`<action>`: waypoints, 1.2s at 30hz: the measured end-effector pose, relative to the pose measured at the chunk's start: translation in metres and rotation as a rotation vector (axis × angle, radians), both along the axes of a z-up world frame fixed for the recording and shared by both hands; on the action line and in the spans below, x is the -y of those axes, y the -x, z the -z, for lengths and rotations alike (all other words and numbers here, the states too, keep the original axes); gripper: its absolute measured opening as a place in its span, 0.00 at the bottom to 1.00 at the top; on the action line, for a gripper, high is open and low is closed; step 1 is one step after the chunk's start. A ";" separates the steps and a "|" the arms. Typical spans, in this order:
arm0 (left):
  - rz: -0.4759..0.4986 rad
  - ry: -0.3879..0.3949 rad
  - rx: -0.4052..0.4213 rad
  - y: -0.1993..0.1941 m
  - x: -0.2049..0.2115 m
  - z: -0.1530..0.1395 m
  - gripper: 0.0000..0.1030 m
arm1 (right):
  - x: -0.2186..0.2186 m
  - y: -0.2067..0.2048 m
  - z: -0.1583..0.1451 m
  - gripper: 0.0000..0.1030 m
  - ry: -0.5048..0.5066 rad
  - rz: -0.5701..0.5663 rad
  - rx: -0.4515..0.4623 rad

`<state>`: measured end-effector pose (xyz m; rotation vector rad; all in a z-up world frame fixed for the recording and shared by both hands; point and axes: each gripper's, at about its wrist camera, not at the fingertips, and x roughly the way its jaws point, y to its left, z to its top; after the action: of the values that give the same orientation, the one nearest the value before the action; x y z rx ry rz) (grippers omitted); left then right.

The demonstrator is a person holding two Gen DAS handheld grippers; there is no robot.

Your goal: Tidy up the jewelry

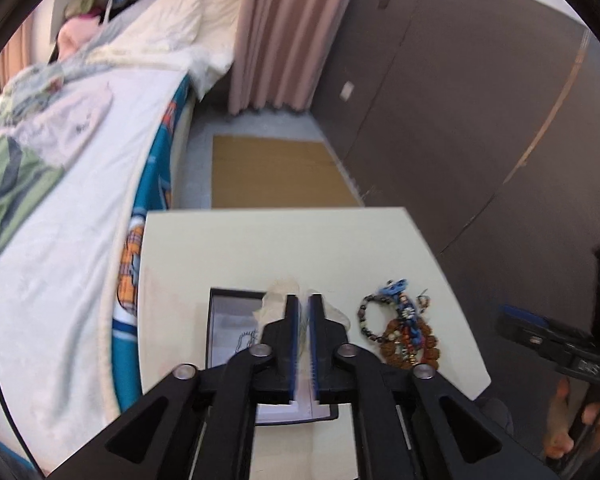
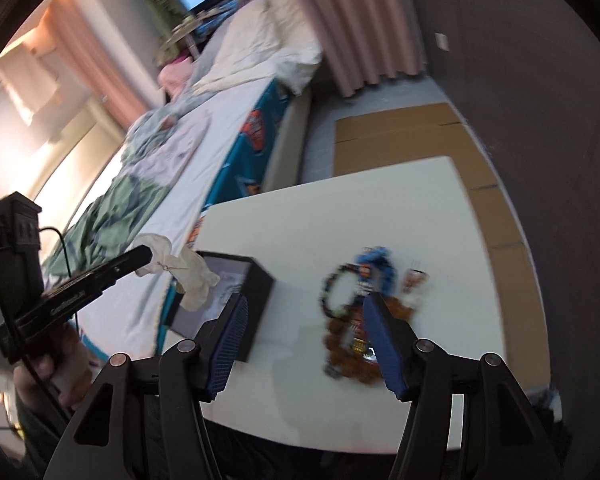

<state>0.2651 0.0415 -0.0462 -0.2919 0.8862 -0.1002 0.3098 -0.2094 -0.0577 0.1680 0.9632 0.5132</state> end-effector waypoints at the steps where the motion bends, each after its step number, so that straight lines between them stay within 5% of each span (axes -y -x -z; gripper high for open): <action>1: -0.004 0.019 -0.012 -0.003 -0.001 0.003 0.20 | 0.010 0.002 0.002 0.59 -0.010 0.027 -0.001; 4: -0.030 0.013 0.002 -0.003 -0.003 0.001 0.64 | 0.031 0.006 0.007 0.59 -0.045 0.076 -0.014; 5: -0.036 0.007 0.020 -0.001 -0.003 -0.001 0.68 | 0.037 0.008 0.011 0.59 -0.048 0.087 -0.019; 21: 0.169 -0.120 -0.032 -0.019 0.077 0.005 0.66 | 0.076 0.013 0.059 0.59 -0.037 0.182 -0.063; 36: 0.320 -0.206 -0.160 -0.072 0.148 0.031 0.50 | 0.094 0.010 0.079 0.59 -0.084 0.218 -0.062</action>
<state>0.3374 -0.1064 -0.0773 0.0371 1.0883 -0.2828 0.2999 -0.3030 -0.1364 0.3626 0.9712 0.3491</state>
